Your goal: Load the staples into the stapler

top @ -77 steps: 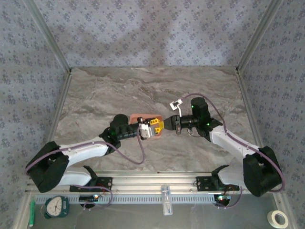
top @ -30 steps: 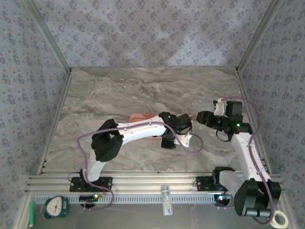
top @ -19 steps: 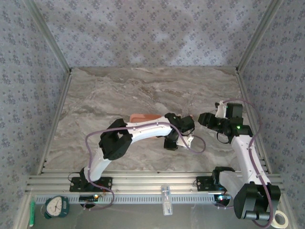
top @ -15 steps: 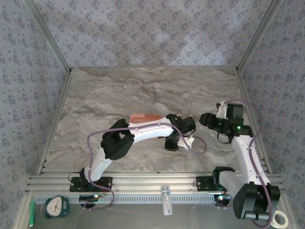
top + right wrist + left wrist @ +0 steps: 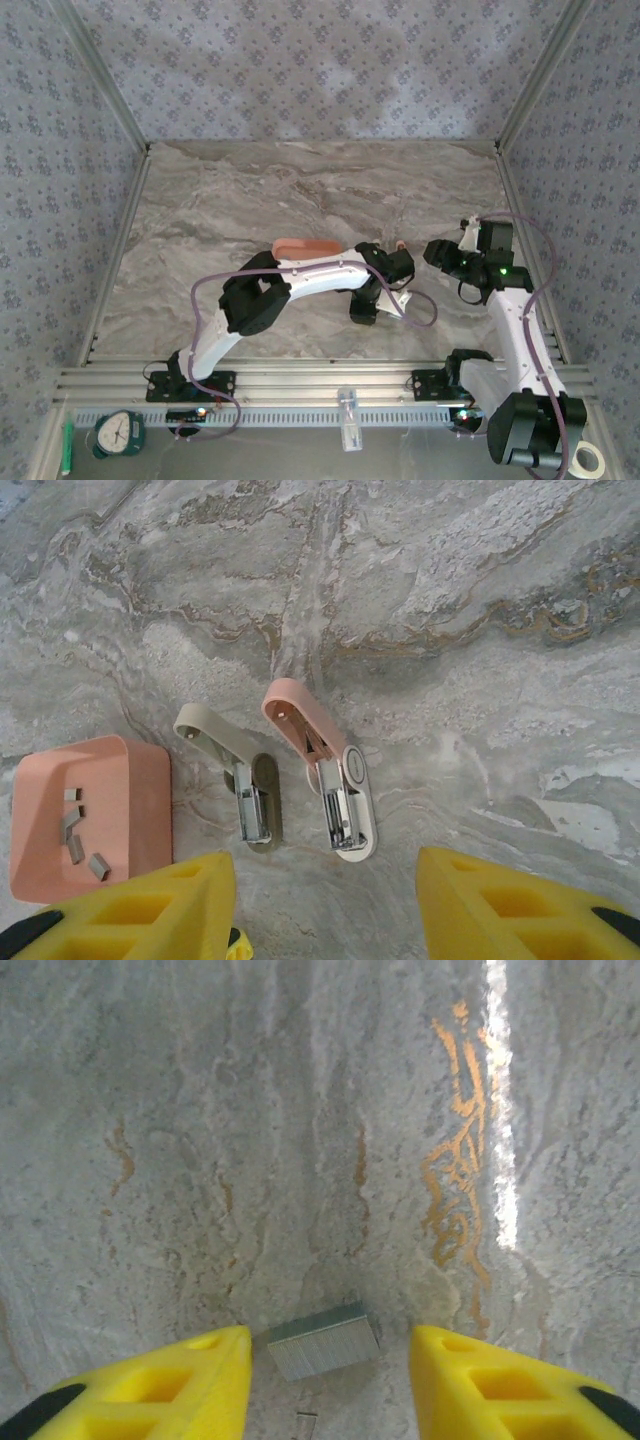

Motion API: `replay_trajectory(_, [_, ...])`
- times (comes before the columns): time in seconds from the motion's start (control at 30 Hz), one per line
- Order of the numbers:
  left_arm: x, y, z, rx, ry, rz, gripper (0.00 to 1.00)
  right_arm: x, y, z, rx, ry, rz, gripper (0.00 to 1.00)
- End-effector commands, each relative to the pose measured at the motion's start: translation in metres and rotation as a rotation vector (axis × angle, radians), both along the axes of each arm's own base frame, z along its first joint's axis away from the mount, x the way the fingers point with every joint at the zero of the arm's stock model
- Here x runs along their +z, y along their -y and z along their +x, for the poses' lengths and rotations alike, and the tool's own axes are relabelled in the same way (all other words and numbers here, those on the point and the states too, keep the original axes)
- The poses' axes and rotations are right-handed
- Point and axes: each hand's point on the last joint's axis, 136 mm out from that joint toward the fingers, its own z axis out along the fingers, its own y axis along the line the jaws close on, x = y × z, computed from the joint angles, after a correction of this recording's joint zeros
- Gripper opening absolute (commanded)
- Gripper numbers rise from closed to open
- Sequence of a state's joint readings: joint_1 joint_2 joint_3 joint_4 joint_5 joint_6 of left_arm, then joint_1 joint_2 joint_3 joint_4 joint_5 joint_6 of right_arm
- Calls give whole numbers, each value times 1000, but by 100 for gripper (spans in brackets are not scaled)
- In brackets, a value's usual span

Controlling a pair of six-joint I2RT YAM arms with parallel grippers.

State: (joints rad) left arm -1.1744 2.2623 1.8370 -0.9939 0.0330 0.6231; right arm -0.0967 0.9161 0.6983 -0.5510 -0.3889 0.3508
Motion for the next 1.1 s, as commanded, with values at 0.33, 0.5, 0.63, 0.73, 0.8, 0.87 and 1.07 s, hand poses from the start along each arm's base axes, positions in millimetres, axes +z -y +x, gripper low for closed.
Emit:
replay_trajectory(0.33, [59, -2, 7, 80, 41, -215, 64, -4, -6, -8, 16, -57, -50, 52])
replay_trajectory(0.5, [82, -27, 19, 170, 73, -313, 73, -12, -21, -14, 88, -119, -112, 52])
replay_trajectory(0.63, [89, -51, 30, 265, 91, -369, 78, -23, -36, -24, 155, -187, -193, 51])
replay_trajectory(0.73, [95, -66, 37, 369, 96, -446, 80, -33, -49, -33, 212, -246, -245, 50])
replay_trajectory(0.8, [98, -78, 43, 442, 108, -500, 83, -39, -58, -40, 246, -288, -280, 50])
replay_trajectory(0.87, [101, -90, 47, 496, 128, -545, 85, -46, -68, -45, 274, -322, -303, 49])
replay_trajectory(1.07, [102, -124, 51, 590, 203, -636, 90, -68, -105, -57, 360, -416, -352, 42])
